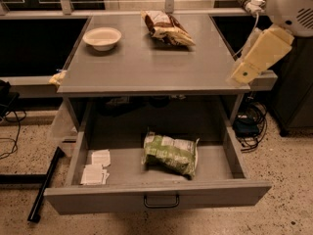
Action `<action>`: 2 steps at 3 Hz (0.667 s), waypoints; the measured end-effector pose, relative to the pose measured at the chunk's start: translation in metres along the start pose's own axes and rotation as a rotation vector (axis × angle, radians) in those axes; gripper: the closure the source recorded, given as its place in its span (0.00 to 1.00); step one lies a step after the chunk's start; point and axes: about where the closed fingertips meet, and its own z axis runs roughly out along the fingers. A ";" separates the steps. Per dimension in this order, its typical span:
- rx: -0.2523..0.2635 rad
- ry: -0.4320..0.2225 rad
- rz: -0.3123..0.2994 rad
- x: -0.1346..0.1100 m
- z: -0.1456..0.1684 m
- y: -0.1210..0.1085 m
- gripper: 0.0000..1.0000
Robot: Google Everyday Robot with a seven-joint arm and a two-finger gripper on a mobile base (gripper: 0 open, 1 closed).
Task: Pick green jalapeno chip bag from top drawer and place on counter
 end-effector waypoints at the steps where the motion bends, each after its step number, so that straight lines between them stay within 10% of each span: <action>1: 0.000 0.000 0.000 0.000 0.000 0.000 0.00; 2: -0.006 -0.018 0.002 -0.004 0.002 0.005 0.00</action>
Offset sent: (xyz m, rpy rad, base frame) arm 0.0020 0.0100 -0.0164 0.0402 0.0182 0.0205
